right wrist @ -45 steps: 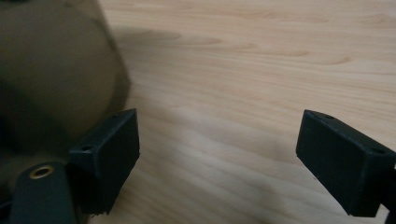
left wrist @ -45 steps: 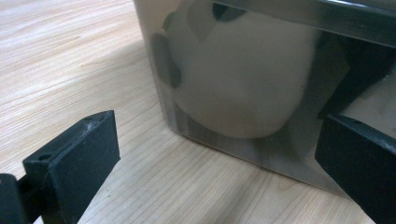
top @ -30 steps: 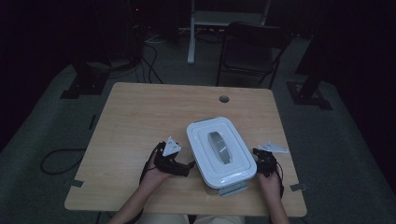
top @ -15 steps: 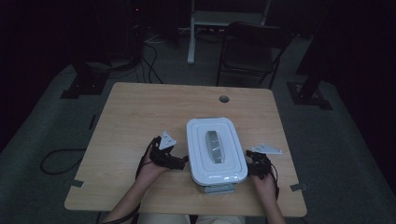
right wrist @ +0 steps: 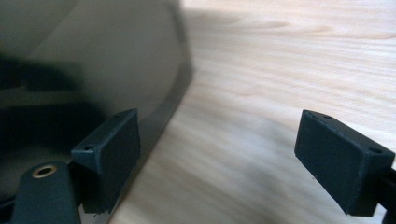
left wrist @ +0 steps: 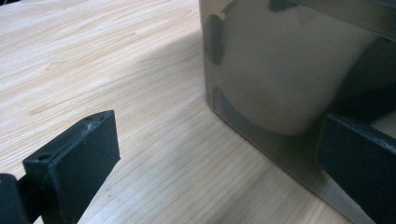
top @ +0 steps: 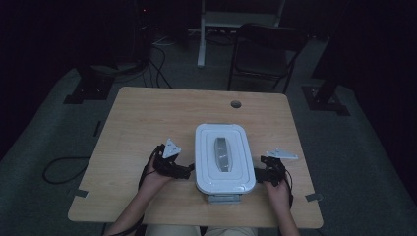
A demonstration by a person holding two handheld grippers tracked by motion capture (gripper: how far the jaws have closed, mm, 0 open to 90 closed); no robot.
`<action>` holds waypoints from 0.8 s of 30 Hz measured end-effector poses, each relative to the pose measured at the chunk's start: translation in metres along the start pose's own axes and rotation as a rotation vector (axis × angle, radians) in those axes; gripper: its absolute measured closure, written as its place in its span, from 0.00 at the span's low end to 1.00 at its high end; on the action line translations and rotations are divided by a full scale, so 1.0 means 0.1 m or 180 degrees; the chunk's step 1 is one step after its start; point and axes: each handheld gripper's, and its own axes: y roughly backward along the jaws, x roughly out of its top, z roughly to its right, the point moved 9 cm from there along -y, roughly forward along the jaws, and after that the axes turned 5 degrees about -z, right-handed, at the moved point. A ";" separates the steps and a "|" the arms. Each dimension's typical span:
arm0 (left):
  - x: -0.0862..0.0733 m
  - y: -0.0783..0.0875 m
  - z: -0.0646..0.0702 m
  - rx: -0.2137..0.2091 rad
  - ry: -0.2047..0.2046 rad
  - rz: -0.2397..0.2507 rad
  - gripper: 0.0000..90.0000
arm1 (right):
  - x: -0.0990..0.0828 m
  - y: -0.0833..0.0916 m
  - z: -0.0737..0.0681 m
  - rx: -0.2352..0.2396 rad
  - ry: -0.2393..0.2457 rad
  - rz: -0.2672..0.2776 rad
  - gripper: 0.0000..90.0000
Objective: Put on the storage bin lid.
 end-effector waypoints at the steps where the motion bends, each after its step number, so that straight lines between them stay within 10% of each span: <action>1: 0.00 0.03 -0.01 0.0011 0.0005 0.0019 0.01 | 0.02 0.03 0.03 -0.0007 -0.0035 0.0022 0.16; 12: 0.00 0.08 0.01 0.0002 -0.0022 0.0032 0.01 | 0.36 0.37 0.08 -0.0051 -0.0179 0.0420 0.16; 24: 0.01 0.13 0.00 0.0025 -0.0047 0.0045 0.01 | 0.37 0.35 -0.11 -0.0140 -0.0059 0.0280 0.16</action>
